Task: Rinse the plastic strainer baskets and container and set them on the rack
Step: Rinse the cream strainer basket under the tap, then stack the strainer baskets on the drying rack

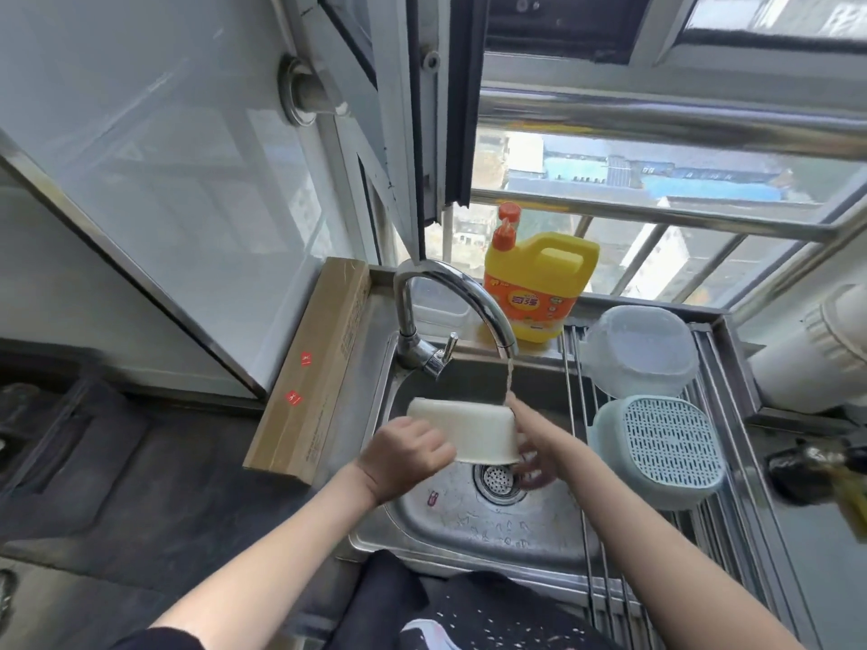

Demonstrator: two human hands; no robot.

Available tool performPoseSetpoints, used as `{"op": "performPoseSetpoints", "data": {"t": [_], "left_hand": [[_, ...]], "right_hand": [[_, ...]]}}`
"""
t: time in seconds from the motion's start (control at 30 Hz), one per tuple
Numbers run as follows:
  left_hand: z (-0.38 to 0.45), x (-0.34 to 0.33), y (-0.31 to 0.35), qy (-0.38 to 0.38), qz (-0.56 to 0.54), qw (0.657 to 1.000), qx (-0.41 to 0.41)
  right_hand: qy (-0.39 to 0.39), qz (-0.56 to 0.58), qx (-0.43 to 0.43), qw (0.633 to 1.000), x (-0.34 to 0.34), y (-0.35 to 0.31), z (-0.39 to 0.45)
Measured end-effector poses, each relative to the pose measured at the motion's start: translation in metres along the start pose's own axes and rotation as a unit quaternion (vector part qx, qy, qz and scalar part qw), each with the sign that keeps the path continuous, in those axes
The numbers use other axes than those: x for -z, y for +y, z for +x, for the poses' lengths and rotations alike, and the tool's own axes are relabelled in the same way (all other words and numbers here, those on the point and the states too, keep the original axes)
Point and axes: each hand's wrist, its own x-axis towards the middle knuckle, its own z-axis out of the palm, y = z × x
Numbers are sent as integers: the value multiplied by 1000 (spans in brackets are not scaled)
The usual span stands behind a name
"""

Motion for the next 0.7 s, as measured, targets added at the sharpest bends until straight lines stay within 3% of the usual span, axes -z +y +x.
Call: {"op": "performPoseSetpoints", "data": {"t": [0.07, 0.13, 0.27, 0.33, 0.4, 0.43, 0.47, 0.53, 0.6, 0.63, 0.67, 0.7], "left_hand": [[2, 2, 7, 45, 0, 998, -34], [4, 0, 16, 74, -1, 995, -69], [-4, -15, 25, 25, -19, 996, -89], [-5, -19, 27, -37, -47, 998, -7], [-3, -19, 33, -94, -97, 971, 195], [-3, -21, 35, -132, -168, 928, 304], [-1, -23, 36, -163, -275, 854, 410], [9, -22, 35, -140, -477, 663, 559], [20, -14, 34, -99, -593, 492, 630], [24, -11, 34, -90, -634, 431, 636], [26, -9, 33, -85, -664, 400, 626], [27, -7, 32, -84, -685, 395, 606]], "right_hand": [[-63, 46, -25, 997, 8, 19, -8], [-74, 110, -34, 991, 14, 33, -12], [-86, 237, 26, 967, 26, 49, -17], [-104, 284, 58, 952, 35, 55, -24], [-131, 304, 90, 939, 38, 59, -34], [-123, 299, 104, 940, 37, 63, -38], [-121, 305, 112, 938, 37, 67, -39], [-135, 324, 124, 928, 35, 69, -39], [-135, 311, 133, 932, 35, 71, -38], [-140, 297, 145, 933, 36, 70, -39], [-144, 285, 160, 934, 38, 69, -42], [-146, 278, 180, 932, 40, 68, -44]]}}
